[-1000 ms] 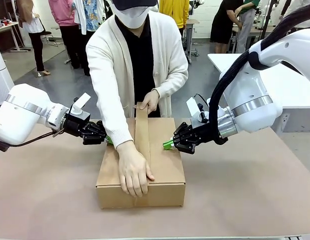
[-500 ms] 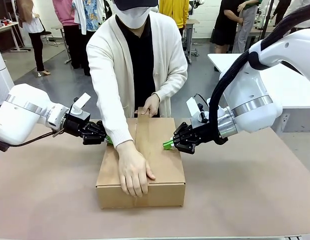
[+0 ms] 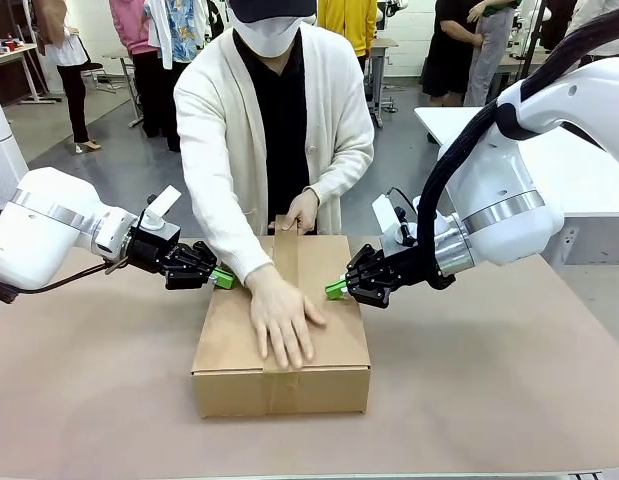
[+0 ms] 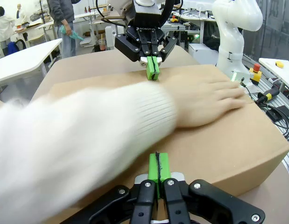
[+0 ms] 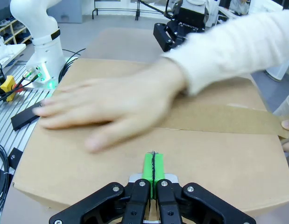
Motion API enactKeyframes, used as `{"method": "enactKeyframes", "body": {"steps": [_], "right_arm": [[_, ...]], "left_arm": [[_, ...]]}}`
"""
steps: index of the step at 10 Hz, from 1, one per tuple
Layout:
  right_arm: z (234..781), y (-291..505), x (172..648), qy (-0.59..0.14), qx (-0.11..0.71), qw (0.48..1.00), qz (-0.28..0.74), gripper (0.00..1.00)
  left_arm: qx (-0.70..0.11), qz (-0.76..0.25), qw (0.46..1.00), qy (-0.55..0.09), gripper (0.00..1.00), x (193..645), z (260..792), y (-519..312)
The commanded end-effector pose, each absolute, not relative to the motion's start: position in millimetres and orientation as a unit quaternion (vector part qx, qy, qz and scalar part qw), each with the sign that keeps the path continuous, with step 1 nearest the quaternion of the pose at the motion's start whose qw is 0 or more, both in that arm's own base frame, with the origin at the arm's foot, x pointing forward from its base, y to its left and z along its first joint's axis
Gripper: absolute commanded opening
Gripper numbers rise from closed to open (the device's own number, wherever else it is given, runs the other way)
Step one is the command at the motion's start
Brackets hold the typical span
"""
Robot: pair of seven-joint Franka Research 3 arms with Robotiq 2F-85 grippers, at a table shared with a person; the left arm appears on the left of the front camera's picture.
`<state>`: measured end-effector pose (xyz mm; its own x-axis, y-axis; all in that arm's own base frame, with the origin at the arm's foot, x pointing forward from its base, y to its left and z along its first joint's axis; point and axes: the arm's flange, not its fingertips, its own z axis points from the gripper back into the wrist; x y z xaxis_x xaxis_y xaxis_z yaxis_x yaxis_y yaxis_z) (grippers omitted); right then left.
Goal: Wrap the clocks to prevent damage.
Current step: After the human seals the box with tape, release both hands from the side flaps of the Package Box.
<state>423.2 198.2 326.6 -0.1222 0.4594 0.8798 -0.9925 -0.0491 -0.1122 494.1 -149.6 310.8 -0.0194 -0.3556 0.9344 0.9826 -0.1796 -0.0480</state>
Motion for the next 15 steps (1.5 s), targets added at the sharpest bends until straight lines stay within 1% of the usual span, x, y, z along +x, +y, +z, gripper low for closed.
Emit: {"method": "enactKeyframes", "body": {"steps": [1,15], "right_arm": [[322.5,197.8,422.9,-0.388,0.339,0.572,0.638,0.01],[322.5,197.8,422.9,-0.388,0.339,0.572,0.638,0.01]], "left_arm": [[-0.447,-0.625,0.537,-0.349,0.00,493.7,307.5,-150.1],[-0.447,-0.625,0.537,-0.349,0.00,493.7,307.5,-150.1]]}}
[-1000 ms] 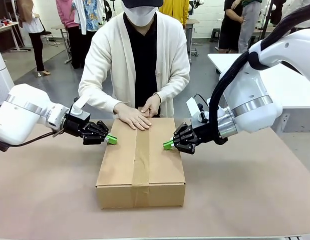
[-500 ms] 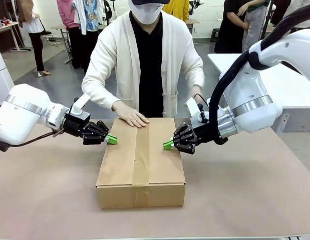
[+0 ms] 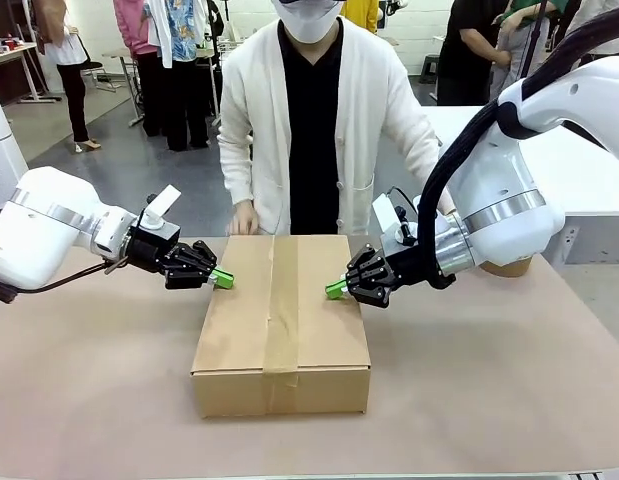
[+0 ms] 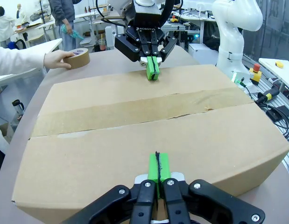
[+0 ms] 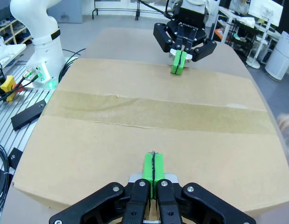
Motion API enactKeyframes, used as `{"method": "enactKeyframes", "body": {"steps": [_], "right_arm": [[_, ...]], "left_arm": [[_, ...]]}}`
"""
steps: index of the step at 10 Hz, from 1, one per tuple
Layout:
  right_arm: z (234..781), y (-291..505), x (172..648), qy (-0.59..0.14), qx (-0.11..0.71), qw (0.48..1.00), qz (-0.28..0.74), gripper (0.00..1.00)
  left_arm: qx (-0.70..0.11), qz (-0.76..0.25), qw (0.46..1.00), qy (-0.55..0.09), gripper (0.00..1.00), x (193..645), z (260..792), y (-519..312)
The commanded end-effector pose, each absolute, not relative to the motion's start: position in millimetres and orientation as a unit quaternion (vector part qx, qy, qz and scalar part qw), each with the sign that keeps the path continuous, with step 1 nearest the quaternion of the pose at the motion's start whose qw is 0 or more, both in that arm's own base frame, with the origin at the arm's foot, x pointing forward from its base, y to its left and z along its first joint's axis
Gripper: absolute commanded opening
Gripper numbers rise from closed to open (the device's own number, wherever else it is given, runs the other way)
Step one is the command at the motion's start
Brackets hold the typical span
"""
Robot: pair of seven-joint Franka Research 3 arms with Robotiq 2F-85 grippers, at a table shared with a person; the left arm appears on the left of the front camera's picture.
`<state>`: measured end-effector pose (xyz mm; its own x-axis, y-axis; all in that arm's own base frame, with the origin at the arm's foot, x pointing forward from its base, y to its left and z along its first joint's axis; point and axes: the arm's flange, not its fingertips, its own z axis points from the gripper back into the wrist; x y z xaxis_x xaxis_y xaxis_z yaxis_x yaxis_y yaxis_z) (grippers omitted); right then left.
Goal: Wrap the clocks to prevent damage.
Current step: After the human seals the box with tape, release both hands from the side flaps of the Package Box.
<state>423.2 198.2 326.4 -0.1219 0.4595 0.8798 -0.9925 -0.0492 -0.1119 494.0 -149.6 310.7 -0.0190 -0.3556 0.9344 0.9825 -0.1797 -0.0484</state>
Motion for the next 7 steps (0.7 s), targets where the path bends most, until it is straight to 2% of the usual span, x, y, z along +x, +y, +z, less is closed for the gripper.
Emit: {"method": "enactKeyframes", "body": {"steps": [1,7], "right_arm": [[322.5,197.8,422.9,-0.388,0.339,0.572,0.638,0.01],[322.5,197.8,422.9,-0.388,0.339,0.572,0.638,0.01]], "left_arm": [[-0.447,-0.625,0.537,-0.349,0.00,493.7,307.5,-150.1],[-0.447,-0.625,0.537,-0.349,0.00,493.7,307.5,-150.1]]}}
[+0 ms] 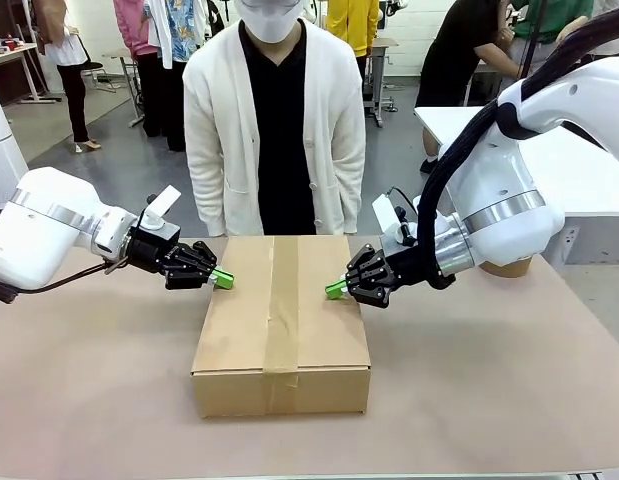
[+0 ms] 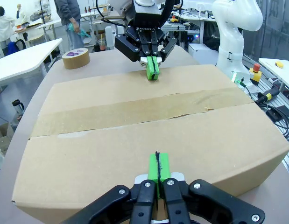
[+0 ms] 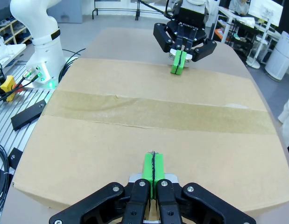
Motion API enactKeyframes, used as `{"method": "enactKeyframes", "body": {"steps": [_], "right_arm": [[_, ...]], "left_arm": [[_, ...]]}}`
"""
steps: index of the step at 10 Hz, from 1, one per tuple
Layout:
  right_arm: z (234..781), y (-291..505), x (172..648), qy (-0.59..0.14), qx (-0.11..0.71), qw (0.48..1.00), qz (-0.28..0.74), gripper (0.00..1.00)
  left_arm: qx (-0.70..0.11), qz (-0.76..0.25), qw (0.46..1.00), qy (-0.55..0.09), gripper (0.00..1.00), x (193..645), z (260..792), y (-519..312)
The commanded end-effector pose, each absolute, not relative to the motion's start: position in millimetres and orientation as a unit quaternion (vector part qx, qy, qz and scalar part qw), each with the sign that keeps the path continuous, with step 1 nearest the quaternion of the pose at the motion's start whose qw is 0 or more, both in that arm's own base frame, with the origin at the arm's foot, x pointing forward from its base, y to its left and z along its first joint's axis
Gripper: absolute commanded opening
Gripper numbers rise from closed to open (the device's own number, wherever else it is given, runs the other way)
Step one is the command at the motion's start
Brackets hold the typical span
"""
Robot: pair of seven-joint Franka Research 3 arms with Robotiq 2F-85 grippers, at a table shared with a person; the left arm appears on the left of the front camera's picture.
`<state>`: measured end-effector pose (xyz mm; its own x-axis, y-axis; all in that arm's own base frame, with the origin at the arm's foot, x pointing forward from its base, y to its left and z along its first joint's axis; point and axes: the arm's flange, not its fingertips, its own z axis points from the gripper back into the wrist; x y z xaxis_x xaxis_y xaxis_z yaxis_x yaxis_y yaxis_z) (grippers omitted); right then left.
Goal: Wrap the clocks to prevent damage.
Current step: After the human seals the box with tape, release both hands from the side flaps of the Package Box.
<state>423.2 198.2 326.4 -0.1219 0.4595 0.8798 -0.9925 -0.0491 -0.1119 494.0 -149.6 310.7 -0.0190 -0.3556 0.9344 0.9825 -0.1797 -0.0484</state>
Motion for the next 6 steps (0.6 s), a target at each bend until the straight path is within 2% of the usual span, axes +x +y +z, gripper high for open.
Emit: {"method": "enactKeyframes", "body": {"steps": [1,4,6], "right_arm": [[322,198,423,-0.388,0.339,0.572,0.638,0.01],[326,198,423,-0.391,0.341,0.568,0.639,0.01],[374,191,417,-0.357,0.335,0.616,0.617,0.01]], "left_arm": [[-0.447,-0.625,0.537,-0.349,0.00,494,308,-150],[-0.449,-0.623,0.537,-0.349,0.00,494,311,-150],[-0.438,-0.637,0.578,-0.262,0.00,493,358,-138]]}}
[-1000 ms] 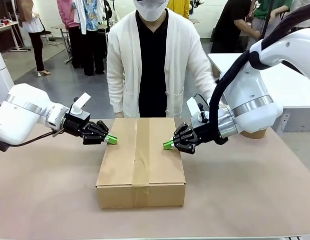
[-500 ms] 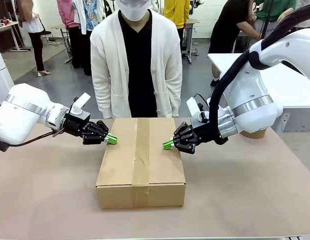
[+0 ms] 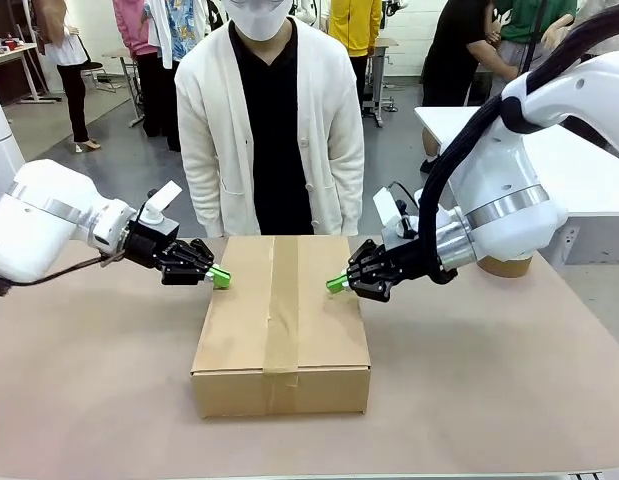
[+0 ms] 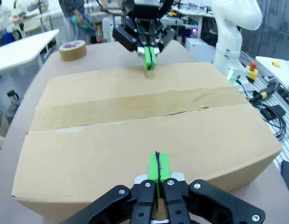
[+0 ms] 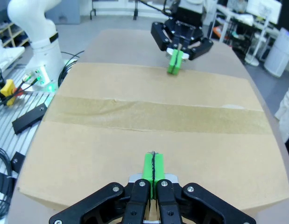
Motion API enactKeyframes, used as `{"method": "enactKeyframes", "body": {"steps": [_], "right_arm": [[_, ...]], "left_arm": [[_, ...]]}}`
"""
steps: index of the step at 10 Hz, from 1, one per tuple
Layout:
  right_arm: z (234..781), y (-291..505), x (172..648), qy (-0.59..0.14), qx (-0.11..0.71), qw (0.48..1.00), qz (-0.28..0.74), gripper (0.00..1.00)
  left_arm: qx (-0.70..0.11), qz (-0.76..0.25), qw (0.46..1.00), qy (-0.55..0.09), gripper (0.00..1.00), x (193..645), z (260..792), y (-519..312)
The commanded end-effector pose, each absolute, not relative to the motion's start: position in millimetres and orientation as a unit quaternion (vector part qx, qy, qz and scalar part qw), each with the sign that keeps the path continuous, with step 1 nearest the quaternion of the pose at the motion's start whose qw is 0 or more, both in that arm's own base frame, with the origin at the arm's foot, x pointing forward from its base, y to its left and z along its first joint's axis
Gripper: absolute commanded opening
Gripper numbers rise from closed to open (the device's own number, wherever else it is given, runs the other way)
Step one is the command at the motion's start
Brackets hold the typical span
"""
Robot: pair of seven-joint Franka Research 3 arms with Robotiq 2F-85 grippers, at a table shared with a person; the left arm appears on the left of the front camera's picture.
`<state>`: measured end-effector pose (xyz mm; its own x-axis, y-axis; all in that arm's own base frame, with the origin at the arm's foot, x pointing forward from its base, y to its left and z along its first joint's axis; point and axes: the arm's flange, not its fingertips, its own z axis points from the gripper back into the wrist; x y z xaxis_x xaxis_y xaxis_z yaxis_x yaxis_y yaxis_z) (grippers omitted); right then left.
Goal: Wrap the clocks to prevent damage.
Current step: After the human seals the box with tape, release both hands from the side flaps of the Package Box.
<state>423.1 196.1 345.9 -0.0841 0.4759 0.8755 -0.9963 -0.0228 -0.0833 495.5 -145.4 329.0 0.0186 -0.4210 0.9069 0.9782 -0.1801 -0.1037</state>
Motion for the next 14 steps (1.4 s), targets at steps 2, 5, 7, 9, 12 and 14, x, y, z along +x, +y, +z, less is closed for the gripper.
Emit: {"method": "enactKeyframes", "body": {"steps": [2,5,7,9,12,14], "right_arm": [[444,181,383,-0.285,0.294,0.700,0.586,0.01],[527,156,339,-0.204,0.221,0.799,0.521,0.01],[561,140,308,-0.204,0.165,0.846,0.464,0.01],[592,138,274,-0.234,0.125,0.857,0.441,0.01],[601,133,270,-0.241,0.116,0.857,0.440,0.01],[612,141,251,-0.251,0.107,0.846,0.459,0.01]], "left_arm": [[-0.393,-0.624,0.651,-0.181,0.00,459,429,-119],[-0.290,-0.575,0.751,-0.145,0.00,434,524,-93],[-0.233,-0.526,0.807,-0.137,0.00,408,553,-76],[-0.191,-0.507,0.830,-0.131,0.00,394,575,-63],[-0.207,-0.518,0.818,-0.140,0.00,402,577,-62],[-0.197,-0.513,0.823,-0.143,0.00,393,580,-58]]}}
